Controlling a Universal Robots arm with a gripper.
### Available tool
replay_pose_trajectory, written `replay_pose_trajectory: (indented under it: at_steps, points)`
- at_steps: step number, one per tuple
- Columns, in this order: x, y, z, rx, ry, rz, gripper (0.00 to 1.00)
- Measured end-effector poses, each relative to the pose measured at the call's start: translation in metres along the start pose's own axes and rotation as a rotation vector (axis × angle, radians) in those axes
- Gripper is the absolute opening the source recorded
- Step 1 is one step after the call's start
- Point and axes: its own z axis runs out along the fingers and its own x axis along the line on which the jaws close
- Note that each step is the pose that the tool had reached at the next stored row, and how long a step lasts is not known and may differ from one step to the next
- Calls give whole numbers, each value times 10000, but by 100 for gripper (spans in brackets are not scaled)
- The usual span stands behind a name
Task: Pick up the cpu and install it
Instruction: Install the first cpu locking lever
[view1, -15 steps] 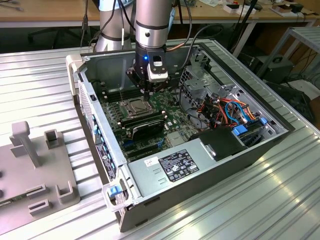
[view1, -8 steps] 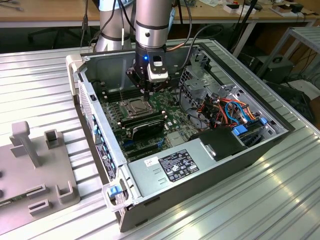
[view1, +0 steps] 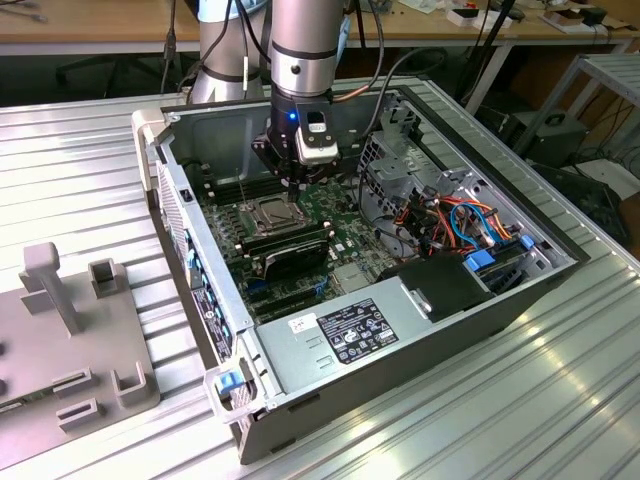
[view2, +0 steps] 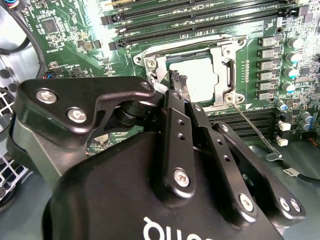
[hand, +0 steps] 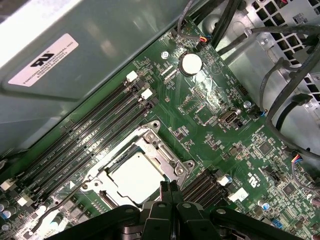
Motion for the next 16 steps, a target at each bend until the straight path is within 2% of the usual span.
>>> replay_pose_trajectory:
  at_steps: [10, 12, 16]
  points:
    - [3, 3, -1, -2, -1, -13, 11]
    - [37, 43, -7, -1, -1, -13, 11]
    - [43, 49, -8, -2, -1, -14, 11]
